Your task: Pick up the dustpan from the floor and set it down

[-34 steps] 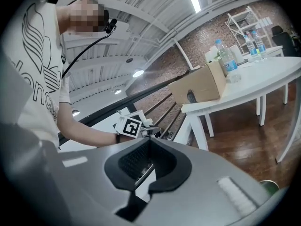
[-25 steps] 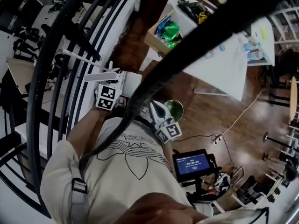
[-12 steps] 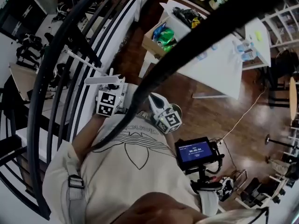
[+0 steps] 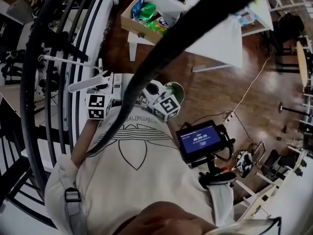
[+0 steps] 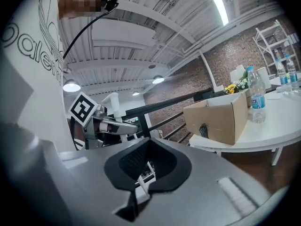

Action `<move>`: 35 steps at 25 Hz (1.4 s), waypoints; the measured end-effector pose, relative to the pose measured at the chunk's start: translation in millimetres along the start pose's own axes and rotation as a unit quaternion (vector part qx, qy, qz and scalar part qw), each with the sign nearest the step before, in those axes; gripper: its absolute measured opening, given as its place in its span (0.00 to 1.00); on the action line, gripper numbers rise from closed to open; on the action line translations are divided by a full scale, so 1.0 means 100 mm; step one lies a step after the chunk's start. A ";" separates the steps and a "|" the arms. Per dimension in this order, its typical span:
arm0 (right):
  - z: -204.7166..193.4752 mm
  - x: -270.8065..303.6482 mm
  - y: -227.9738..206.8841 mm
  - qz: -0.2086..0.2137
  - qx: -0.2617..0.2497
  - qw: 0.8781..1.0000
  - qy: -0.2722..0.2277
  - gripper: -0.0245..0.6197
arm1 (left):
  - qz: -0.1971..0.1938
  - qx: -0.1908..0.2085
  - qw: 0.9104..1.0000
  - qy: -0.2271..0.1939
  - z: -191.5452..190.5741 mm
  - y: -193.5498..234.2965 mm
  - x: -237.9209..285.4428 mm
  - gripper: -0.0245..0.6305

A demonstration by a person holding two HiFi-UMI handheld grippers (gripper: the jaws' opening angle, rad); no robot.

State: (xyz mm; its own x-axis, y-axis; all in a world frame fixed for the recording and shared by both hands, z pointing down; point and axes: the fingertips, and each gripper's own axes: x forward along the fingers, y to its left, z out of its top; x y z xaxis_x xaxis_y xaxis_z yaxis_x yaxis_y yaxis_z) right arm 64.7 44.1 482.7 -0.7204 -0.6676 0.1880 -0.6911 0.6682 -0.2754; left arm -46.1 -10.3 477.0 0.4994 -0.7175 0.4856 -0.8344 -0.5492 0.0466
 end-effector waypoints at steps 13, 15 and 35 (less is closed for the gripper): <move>0.05 -0.04 0.02 -0.011 -0.001 1.000 -0.014 0.04 | -0.023 0.014 1.000 -0.006 0.12 -0.05 0.01 0.11; 0.07 -0.04 0.03 -0.010 0.006 1.000 -0.025 0.04 | -0.020 0.017 1.000 -0.009 0.09 0.01 0.05 0.11; -0.62 -0.09 0.14 -0.046 0.106 0.992 0.057 0.04 | -0.023 0.015 0.998 0.050 -1.21 1.01 1.69 0.12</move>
State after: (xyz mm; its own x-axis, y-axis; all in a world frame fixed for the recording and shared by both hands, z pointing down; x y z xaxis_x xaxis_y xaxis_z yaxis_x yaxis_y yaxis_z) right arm 57.9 79.4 535.7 -0.6655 -0.6724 0.3241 -0.7348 0.5140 -0.4426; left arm -74.2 -135.0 669.4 0.5097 -0.6452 0.5691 -0.8029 -0.5944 0.0453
